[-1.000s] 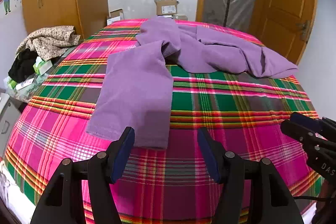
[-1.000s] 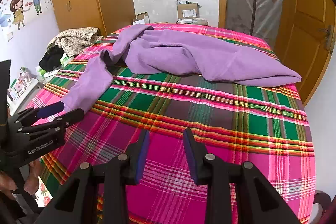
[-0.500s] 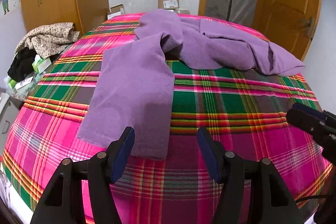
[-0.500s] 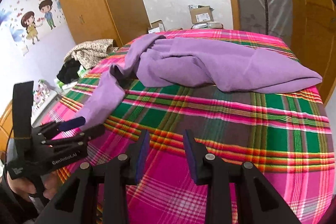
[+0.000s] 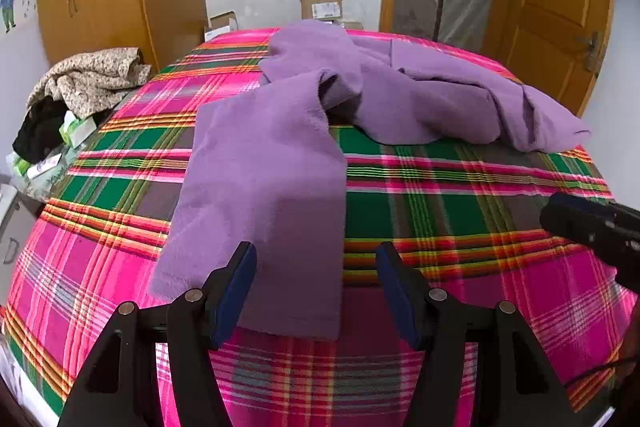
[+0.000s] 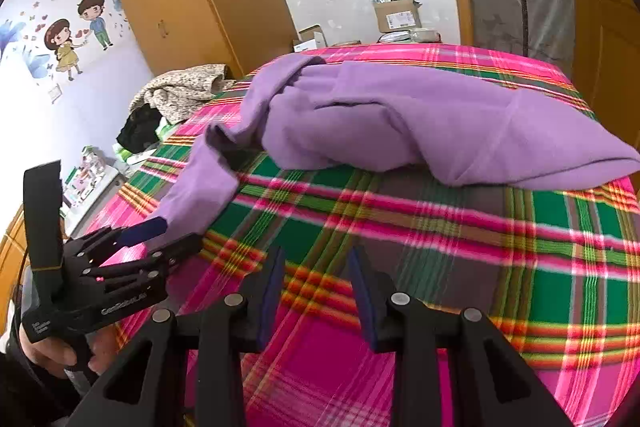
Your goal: Fold clothes
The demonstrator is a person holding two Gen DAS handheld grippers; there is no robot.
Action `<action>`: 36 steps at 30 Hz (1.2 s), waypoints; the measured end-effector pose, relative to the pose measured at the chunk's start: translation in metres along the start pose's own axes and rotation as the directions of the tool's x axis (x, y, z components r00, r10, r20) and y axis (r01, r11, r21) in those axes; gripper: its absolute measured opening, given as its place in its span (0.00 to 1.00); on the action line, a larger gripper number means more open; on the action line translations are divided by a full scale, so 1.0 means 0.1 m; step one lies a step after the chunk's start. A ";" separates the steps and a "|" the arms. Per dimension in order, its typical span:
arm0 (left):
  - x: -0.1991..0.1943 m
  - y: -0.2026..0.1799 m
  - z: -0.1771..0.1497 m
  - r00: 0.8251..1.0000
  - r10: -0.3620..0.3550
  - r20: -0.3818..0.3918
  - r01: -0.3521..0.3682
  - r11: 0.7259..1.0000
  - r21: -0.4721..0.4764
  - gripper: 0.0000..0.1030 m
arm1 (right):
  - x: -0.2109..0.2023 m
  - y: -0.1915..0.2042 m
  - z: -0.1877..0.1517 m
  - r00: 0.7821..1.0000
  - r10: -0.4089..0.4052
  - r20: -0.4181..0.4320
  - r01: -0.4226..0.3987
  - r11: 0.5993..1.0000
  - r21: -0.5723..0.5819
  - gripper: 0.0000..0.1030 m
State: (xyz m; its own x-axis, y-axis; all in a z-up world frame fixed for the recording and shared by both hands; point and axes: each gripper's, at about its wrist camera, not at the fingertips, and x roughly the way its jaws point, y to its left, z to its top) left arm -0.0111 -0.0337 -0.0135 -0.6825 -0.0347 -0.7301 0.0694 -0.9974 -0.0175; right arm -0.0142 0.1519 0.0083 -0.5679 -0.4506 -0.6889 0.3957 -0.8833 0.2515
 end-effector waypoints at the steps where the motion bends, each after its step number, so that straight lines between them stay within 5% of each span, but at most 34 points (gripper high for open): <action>1: 0.01 0.01 0.01 1.000 -0.001 -0.003 0.001 1.000 -0.001 0.62 | 0.02 -0.01 0.02 1.000 -0.006 -0.003 0.006 1.000 -0.003 0.33; 25: 0.10 0.19 0.16 0.999 -0.053 -0.013 0.052 0.998 -0.030 0.62 | 0.74 -0.15 0.93 0.999 -0.044 -0.010 0.043 0.989 -0.140 0.33; 36: 0.12 0.19 0.18 0.998 -0.067 -0.020 0.067 0.997 -0.034 0.62 | 0.61 -0.09 1.01 0.997 -0.004 0.077 0.018 0.984 -0.176 0.33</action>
State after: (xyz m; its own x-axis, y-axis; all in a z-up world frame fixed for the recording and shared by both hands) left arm -0.0314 -0.0544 -0.0102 -0.6710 0.0337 -0.7407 0.0485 -0.9948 -0.0892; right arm -0.1255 0.1195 0.0325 -0.6235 -0.4555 -0.6355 0.5063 -0.8546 0.1159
